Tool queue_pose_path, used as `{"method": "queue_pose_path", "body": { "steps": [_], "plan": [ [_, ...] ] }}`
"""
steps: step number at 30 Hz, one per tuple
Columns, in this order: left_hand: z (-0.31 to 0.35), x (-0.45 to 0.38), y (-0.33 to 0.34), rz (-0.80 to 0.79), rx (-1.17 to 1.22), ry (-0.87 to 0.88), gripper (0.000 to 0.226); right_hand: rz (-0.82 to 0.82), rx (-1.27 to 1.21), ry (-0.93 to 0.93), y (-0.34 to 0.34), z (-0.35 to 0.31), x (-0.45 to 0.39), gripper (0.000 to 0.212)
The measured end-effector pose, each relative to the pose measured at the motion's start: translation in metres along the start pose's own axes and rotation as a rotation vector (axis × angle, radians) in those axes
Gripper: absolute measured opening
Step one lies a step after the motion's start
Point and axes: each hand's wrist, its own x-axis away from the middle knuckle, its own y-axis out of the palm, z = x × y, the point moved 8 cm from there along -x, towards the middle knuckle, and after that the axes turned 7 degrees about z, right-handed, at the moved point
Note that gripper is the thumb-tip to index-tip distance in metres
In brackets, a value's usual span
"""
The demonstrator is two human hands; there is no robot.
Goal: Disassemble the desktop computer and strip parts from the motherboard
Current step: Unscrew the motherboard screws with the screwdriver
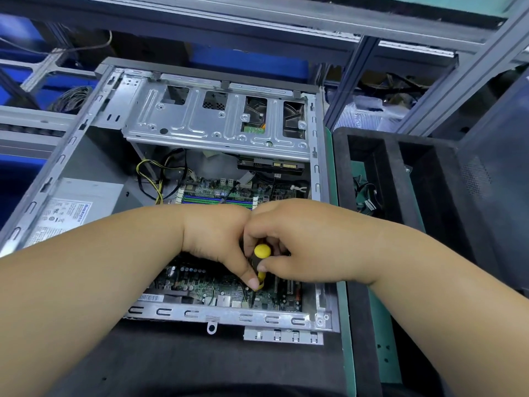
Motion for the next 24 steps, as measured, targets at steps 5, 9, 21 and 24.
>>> {"method": "queue_pose_path", "body": {
  "steps": [5, 9, 21, 24],
  "plan": [
    [-0.003, 0.001, 0.0, -0.042, -0.008, -0.021, 0.023, -0.042, -0.012, -0.02, -0.002, -0.004, 0.001, 0.029],
    [-0.004, -0.001, -0.002, 0.007, -0.036, -0.034, 0.02, -0.079, -0.046, -0.02, -0.001, -0.007, 0.001, 0.042],
    [0.003, 0.0, -0.003, 0.009, -0.064, 0.015, 0.027, -0.024, 0.048, 0.015, 0.008, 0.002, -0.002, 0.024],
    [0.004, 0.001, -0.009, 0.031, -0.088, 0.041, 0.035, -0.028, 0.038, 0.025, 0.008, 0.006, -0.001, 0.023]
  ]
}}
